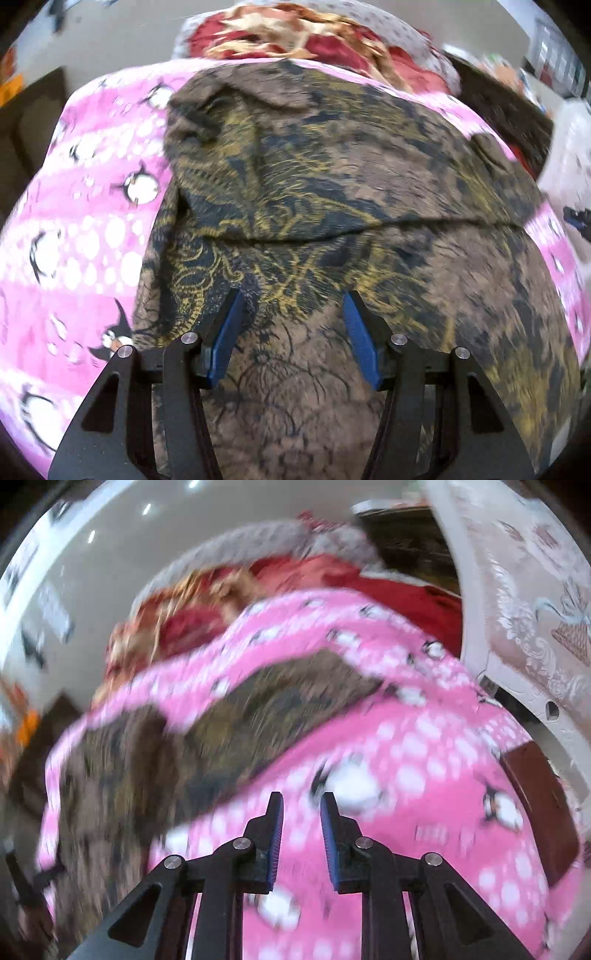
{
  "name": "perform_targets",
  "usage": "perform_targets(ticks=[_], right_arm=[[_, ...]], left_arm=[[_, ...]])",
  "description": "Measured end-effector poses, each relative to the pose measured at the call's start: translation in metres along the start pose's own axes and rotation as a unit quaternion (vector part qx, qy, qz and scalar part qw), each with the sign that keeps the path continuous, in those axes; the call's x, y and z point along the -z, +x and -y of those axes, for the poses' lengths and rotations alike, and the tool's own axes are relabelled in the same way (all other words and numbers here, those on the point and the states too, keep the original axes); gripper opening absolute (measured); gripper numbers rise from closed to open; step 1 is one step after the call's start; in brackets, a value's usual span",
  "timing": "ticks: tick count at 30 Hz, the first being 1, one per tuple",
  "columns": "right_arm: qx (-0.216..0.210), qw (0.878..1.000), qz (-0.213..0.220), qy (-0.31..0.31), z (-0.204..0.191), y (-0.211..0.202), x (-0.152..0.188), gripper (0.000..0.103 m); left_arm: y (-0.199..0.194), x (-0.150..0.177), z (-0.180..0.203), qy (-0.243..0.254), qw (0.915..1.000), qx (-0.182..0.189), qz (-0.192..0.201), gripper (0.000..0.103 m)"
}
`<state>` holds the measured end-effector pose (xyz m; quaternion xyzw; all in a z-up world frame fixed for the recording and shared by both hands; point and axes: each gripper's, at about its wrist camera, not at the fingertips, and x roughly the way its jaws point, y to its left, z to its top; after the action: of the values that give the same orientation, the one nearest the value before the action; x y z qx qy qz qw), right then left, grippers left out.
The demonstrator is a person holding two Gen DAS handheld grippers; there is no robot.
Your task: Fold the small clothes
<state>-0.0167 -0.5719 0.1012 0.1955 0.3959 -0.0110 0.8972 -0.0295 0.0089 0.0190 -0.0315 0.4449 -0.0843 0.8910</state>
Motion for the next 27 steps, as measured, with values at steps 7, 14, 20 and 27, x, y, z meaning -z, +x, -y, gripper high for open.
perform_targets(ticks=[7, 14, 20, 27], right_arm=[[0.009, 0.994, 0.007, 0.105, 0.041, 0.05, -0.032, 0.026], [-0.054, 0.979, 0.049, 0.191, 0.068, 0.058, -0.033, 0.028], [-0.08, 0.965, 0.063, 0.241, 0.081, 0.059, -0.032, 0.031], [-0.053, 0.977, 0.04, 0.202, 0.073, 0.074, -0.047, 0.017]], left_arm=[[-0.002, 0.008, 0.004, 0.01, 0.9995, -0.009, 0.03, 0.066], [0.001, 0.008, 0.004, 0.006, 0.9995, -0.007, 0.029, 0.067], [0.001, 0.009, 0.003, 0.009, 0.9995, -0.011, 0.029, 0.067], [0.002, 0.008, 0.004, 0.009, 0.9995, -0.012, 0.029, 0.068]])
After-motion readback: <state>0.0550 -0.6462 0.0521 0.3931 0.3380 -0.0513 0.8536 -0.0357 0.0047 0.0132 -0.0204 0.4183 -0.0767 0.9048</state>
